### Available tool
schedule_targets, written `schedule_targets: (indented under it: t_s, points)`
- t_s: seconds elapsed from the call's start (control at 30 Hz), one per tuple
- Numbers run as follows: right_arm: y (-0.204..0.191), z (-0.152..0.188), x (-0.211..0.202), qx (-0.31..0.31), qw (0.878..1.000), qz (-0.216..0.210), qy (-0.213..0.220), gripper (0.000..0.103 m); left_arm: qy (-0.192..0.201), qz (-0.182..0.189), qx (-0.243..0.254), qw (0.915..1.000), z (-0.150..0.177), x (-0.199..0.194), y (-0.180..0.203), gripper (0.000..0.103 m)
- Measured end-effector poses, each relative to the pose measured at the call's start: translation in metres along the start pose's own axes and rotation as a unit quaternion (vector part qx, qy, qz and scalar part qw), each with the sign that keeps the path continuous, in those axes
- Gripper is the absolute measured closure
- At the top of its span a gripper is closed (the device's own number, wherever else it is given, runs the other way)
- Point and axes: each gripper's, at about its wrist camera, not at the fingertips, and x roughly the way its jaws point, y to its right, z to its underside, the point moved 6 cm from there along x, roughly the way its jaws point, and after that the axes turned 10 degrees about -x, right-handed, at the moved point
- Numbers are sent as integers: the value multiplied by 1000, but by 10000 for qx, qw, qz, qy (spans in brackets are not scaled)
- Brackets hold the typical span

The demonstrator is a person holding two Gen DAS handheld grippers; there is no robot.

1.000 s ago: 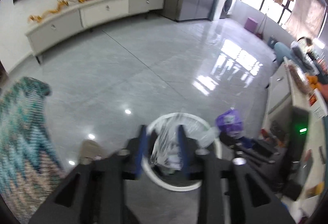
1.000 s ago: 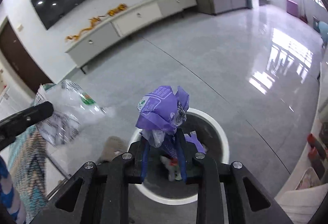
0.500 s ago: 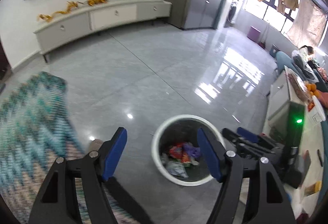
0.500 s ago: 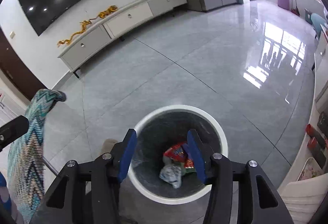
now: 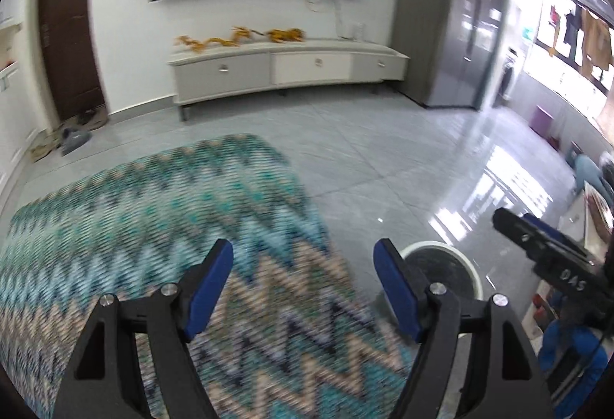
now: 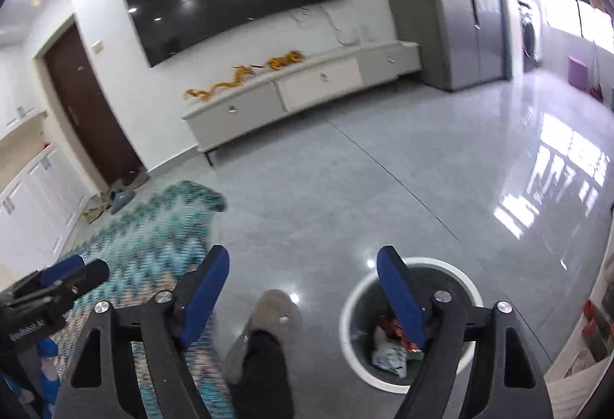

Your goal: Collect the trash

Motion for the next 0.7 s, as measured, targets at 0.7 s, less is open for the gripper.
schedule_targets:
  t_s: [0.7]
  points:
    - [-143, -4, -8, -1210, 9920, -193, 308, 0, 1127, -1544, -582, 9798, 13, -93, -136, 28]
